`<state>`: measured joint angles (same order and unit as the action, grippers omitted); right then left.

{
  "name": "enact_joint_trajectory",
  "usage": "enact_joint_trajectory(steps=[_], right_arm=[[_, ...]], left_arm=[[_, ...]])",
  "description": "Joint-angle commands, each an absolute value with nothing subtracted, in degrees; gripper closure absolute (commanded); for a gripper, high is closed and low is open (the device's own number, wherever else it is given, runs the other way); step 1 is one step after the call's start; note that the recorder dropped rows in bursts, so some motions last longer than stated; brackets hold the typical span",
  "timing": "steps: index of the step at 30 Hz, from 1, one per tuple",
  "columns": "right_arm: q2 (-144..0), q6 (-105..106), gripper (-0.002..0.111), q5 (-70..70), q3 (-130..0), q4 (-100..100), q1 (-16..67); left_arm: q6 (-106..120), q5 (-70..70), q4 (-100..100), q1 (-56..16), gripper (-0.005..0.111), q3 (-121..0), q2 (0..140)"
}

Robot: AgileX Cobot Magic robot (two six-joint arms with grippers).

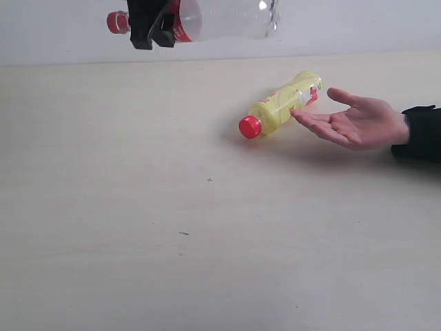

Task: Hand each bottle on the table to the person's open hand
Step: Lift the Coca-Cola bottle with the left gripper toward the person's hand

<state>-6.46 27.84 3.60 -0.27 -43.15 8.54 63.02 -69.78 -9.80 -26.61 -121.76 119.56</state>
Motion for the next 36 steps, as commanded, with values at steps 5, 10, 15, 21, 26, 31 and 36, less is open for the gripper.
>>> enact_joint_trajectory(steps=[5,10,15,21,26,31,36], right_arm=[[-6.05,27.91,0.107,3.23,0.0,-43.03,8.33],[-6.05,27.91,0.107,3.33,0.0,-43.03,8.33],[-6.05,27.91,0.107,3.33,0.0,-43.03,8.33],[-6.05,28.03,0.107,3.32,0.0,-43.03,8.33],[-6.05,27.86,0.107,3.32,0.0,-43.03,8.33],[-6.05,27.96,0.107,3.32,0.0,-43.03,8.33],[-6.05,27.96,0.107,3.32,0.0,-43.03,8.33]], left_arm=[[39.43,-69.96,0.0,-26.9,0.107,-121.87,115.24],[26.18,-69.96,14.2,-27.04,0.107,-121.87,117.49],[18.01,-64.38,15.51,-33.53,0.107,-119.68,118.61],[12.02,-52.94,15.56,-41.71,0.107,-119.45,118.61],[14.43,-52.15,15.56,-43.96,0.107,-119.45,118.61],[2.16,-49.06,14.88,-44.08,0.107,-119.45,119.75],[-20.88,-49.32,4.88,-44.08,0.107,-119.45,122.2]])
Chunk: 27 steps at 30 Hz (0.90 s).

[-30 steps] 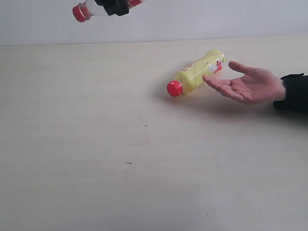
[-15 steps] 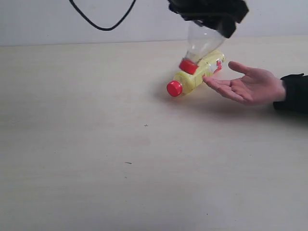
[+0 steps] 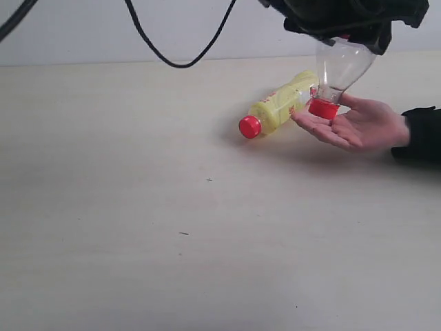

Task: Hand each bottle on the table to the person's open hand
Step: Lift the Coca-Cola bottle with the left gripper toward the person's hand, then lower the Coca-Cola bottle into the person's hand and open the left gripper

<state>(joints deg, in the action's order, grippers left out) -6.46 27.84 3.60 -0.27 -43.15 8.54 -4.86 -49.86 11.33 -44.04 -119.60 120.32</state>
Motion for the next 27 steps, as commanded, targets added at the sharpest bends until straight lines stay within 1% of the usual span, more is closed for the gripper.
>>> enact_joint_trajectory(steps=[1,5,9,13,19,25,27], right_arm=[[-6.05,27.96,0.107,3.32,0.0,-43.03,8.33],[-6.05,27.96,0.107,3.32,0.0,-43.03,8.33],[-6.05,27.96,0.107,3.32,0.0,-43.03,8.33],[-6.05,27.96,0.107,3.32,0.0,-43.03,8.33],[-6.05,27.96,0.107,3.32,0.0,-43.03,8.33],[-6.05,27.96,0.107,3.32,0.0,-43.03,8.33],[-6.05,27.96,0.107,3.32,0.0,-43.03,8.33]], left_arm=[[-23.69,-49.73,3.32,-44.08,0.107,-119.45,122.71],[-32.19,-54.98,-3.08,-44.08,0.107,-119.57,124.53],[-32.04,-62.58,-1.97,-42.36,0.107,-122.17,126.64],[-31.78,-65.25,-0.71,-41.58,0.107,-125.78,127.52],[-29.74,-54.61,-0.74,-43.0,0.107,-131.21,127.52],[-28.47,-42.78,-0.44,-46.3,0.107,-131.46,128.3],[-27.84,-41.32,0.38,-46.95,0.107,-131.46,128.64]])
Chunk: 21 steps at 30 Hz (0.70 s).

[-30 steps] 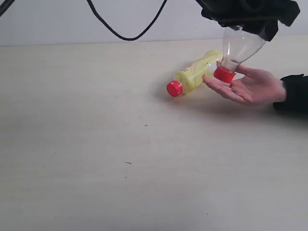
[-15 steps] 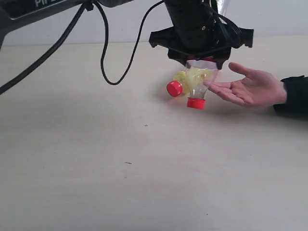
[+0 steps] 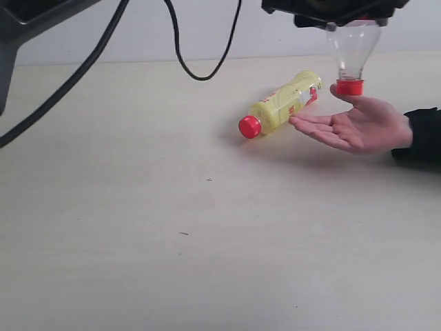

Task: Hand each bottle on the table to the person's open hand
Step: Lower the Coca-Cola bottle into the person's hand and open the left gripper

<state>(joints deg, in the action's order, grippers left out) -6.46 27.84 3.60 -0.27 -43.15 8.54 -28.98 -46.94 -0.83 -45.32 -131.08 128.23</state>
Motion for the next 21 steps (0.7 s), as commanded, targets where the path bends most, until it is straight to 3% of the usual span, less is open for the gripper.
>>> enact_joint_trajectory(steps=[1,14,21], right_arm=[[-6.05,27.96,0.107,3.32,0.0,-43.03,8.33],[-6.05,27.96,0.107,3.32,0.0,-43.03,8.33],[-6.05,27.96,0.107,3.32,0.0,-43.03,8.33]], left_arm=[[-28.23,-41.0,0.53,-47.1,0.107,-131.46,128.69],[-39.01,-51.63,-0.34,-46.77,0.107,-131.46,131.38],[-40.3,-50.38,1.0,-47.53,0.107,-131.46,135.25]])
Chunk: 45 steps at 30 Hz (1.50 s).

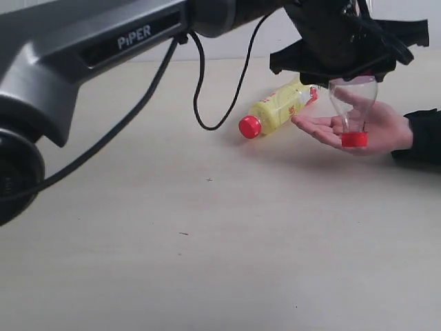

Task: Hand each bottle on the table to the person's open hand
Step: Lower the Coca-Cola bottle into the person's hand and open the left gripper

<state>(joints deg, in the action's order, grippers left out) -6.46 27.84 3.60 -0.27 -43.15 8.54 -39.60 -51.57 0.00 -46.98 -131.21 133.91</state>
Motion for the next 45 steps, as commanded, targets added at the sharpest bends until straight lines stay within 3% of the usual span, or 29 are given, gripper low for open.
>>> enact_joint_trajectory(steps=[1,12,20,40,42,45], right_arm=[[-6.05,27.96,0.107,3.32,0.0,-43.03,8.33],[-6.05,27.98,0.107,3.32,0.0,-43.03,8.33],[-6.05,27.98,0.107,3.05,0.0,-43.03,8.33],[-6.05,27.9,0.107,3.31,0.0,-43.03,8.33],[-6.05,27.9,0.107,3.31,0.0,-43.03,8.33],[-6.05,27.9,0.107,3.31,0.0,-43.03,8.33]], left_arm=[[-40.42,-50.37,1.18,-47.53,0.107,-131.46,135.68],[-40.31,-49.97,5.36,-47.38,0.106,-131.46,137.53],[-39.67,-47.28,12.24,-47.38,0.095,-131.46,138.38],[-39.82,-50.69,14.33,-47.16,0.095,-131.46,142.51],[-39.82,-50.69,14.33,-47.16,0.092,-131.46,142.51],[-39.69,-50.41,14.22,-47.16,0.072,-131.46,142.51]])
